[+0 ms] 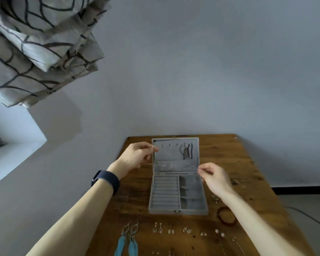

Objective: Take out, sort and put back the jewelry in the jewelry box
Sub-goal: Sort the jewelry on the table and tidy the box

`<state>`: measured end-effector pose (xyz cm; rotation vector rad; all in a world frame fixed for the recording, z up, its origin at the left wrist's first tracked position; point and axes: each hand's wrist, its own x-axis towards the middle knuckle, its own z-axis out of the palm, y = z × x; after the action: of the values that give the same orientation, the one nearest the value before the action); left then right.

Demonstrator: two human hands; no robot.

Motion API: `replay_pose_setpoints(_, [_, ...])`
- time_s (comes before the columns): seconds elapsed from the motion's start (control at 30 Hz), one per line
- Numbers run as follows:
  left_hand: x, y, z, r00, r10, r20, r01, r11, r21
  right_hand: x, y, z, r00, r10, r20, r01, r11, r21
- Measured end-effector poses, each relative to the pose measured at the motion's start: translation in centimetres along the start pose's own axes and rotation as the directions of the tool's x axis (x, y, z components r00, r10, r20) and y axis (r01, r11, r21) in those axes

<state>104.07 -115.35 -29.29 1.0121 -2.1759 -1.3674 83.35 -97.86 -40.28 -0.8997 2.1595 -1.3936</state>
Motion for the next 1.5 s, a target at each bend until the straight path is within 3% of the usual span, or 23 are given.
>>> replay_pose_setpoints(0.1, [2.0, 0.8, -0.9, 0.986, 0.157, -0.048, -0.129, 0.922, 0.366, 2.4, -0.2, 1.0, 0.995, -0.102, -0.002, 0.099, 0.973, -0.209])
replay_pose_setpoints(0.17, [3.3, 1.6, -1.3, 0.970, 0.230, -0.071, -0.168, 0.859, 0.484, 4.3, -0.3, 1.9, 0.981, -0.193, -0.012, 0.179, 0.928, -0.327])
replay_pose_setpoints(0.37, [7.5, 4.0, -1.5, 0.935, 0.327, -0.139, -0.235, 0.861, 0.451, 9.2, -1.3, 5.0, 0.950, -0.311, 0.019, 0.284, 0.839, -0.464])
replay_pose_setpoints(0.6, [11.2, 4.8, 0.5, 0.960, 0.280, 0.012, -0.249, 0.834, 0.492, 10.8, -1.4, 6.6, 0.931, -0.355, 0.083, 0.327, 0.712, -0.622])
replay_pose_setpoints(0.7, [12.3, 4.7, 1.7, 0.962, 0.265, 0.071, -0.264, 0.824, 0.502, 10.7, -2.0, 5.9, 0.936, -0.347, 0.054, 0.321, 0.783, -0.533])
replay_pose_setpoints(0.8, [13.0, 4.7, 2.5, 0.956, 0.258, 0.138, -0.291, 0.794, 0.534, 10.8, -3.7, 4.7, 0.955, -0.295, 0.013, 0.293, 0.940, -0.174])
replay_pose_setpoints(0.87, [13.5, 4.7, 2.9, 0.954, 0.259, 0.154, -0.300, 0.780, 0.548, 11.0, -5.3, 3.9, 0.968, -0.243, 0.061, 0.241, 0.970, 0.047])
replay_pose_setpoints(0.93, [13.9, 4.9, 3.3, 0.953, 0.259, 0.159, -0.303, 0.771, 0.560, 11.4, -6.7, 3.4, 0.966, -0.231, 0.116, 0.213, 0.966, 0.145])
replay_pose_setpoints(1.23, [13.6, 2.3, 4.3, 0.964, 0.240, 0.116, -0.261, 0.762, 0.592, 11.9, -5.8, 3.1, 0.962, -0.261, 0.073, 0.264, 0.964, -0.036])
replay_pose_setpoints(1.4, [13.2, -0.3, 5.4, 0.937, 0.345, 0.059, -0.269, 0.603, 0.751, 11.9, -3.9, 3.4, 0.970, -0.238, 0.043, 0.242, 0.949, -0.201])
replay_pose_setpoints(1.5, [13.7, -1.1, 5.7, 0.938, 0.342, 0.063, -0.270, 0.603, 0.751, 12.1, -3.5, 3.8, 0.977, -0.213, -0.021, 0.200, 0.943, -0.265])
